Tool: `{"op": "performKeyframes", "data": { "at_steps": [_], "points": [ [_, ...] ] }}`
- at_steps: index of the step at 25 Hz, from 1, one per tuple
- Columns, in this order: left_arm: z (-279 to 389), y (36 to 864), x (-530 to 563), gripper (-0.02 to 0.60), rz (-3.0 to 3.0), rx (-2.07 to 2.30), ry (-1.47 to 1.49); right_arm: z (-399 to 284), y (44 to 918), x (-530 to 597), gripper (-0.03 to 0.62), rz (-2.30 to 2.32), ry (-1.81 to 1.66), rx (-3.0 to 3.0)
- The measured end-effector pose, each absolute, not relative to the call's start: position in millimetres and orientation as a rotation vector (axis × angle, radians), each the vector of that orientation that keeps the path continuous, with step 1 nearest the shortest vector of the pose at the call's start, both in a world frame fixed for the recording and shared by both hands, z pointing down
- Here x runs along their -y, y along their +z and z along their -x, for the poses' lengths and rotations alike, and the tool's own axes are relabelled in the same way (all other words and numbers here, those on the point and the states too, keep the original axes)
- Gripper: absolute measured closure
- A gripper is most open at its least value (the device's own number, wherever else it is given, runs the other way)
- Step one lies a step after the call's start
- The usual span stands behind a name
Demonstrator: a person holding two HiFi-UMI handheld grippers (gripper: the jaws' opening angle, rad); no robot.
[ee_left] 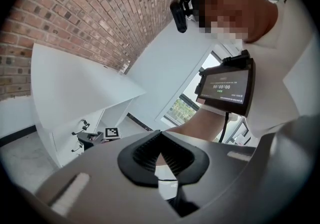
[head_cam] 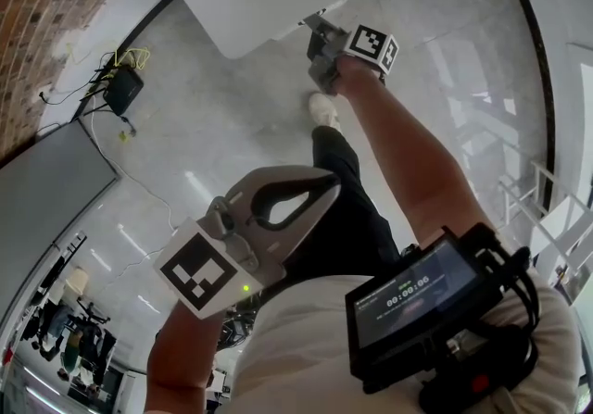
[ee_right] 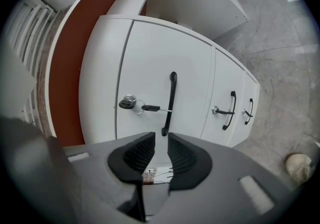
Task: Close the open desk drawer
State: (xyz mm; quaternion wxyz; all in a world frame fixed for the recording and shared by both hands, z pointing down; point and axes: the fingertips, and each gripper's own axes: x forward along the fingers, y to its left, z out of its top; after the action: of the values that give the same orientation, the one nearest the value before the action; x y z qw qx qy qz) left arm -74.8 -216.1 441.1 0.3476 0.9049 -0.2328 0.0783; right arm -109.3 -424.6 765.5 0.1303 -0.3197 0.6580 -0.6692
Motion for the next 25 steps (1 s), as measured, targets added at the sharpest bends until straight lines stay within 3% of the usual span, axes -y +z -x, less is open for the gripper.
{"op": "performKeyframes", "data": {
  "at_steps": [12,25],
  "points": [
    [67.5,404.0,185.4,0.575,-2.415,0.579,0.167,83.5,710.9,367.0,0.526,0.907,-1.912,-2.106],
    [59.0,337.6,122.0,0.575,-2.513,0.586,0.105,67.3,579.2,280.0,0.546,0.888,-1.709,-2.419]
  ]
}}
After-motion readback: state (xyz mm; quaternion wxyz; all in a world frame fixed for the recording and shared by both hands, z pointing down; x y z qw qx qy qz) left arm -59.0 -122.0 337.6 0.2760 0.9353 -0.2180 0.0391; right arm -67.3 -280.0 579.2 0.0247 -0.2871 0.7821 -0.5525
